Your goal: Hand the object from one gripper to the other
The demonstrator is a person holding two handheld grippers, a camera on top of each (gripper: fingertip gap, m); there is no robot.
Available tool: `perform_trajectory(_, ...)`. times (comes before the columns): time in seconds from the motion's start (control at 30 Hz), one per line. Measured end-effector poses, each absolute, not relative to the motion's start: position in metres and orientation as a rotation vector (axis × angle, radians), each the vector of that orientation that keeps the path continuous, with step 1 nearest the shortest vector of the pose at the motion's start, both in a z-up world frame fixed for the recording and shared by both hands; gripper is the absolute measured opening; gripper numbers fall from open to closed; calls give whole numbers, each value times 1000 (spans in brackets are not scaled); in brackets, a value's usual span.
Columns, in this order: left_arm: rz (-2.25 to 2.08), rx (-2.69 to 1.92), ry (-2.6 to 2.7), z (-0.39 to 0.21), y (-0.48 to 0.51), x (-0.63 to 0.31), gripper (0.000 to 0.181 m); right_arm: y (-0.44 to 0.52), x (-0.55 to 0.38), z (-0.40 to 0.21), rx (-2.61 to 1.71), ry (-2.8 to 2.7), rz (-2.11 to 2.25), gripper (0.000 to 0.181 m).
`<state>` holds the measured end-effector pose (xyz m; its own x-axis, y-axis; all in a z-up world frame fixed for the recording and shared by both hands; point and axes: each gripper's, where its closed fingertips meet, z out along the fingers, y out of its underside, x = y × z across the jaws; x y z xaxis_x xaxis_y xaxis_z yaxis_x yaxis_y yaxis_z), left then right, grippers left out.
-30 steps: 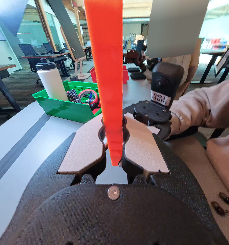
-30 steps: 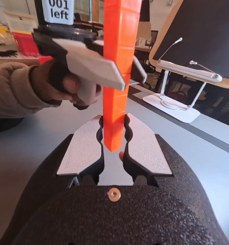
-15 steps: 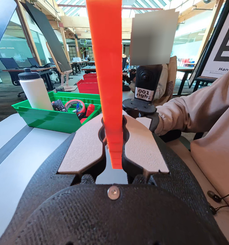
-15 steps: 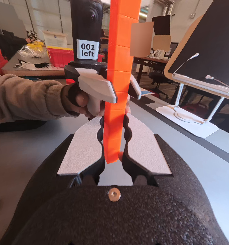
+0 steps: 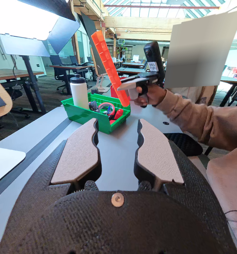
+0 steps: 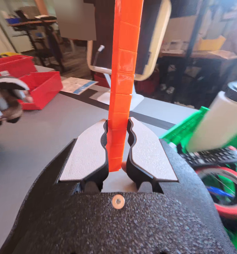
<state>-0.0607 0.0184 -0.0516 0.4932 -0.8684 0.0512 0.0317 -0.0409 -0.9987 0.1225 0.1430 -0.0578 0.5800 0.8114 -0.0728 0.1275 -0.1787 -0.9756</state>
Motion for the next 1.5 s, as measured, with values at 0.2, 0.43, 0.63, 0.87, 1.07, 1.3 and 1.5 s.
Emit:
perform_trajectory(0.2,-820,-1517,754,-85,2,-92,51,194,190,-94,-1921,-613,680,26)
perform_trajectory(0.43,-817,-1609,778,-124,-29,-100,50,218,207,-160,-2211,-597,531,25)
perform_trajectory(0.63,-771,-1668,800,-156,-38,-102,46,244,200,-193,-2345,-631,363,23)
perform_trajectory(0.87,-771,-1710,802,-172,-35,-102,46,255,192,-208,-2394,-775,205,43)
perform_trajectory(1.07,-713,-1682,748,-164,-29,-115,48,244,162,-135,-2007,-687,461,52)
perform_trajectory(1.3,-537,-1614,606,-125,-17,-167,50,168,138,-87,-1589,-669,708,51)
perform_trajectory(1.5,-359,-1433,207,-17,-43,-317,49,108,117,-113,-1516,-843,771,49)
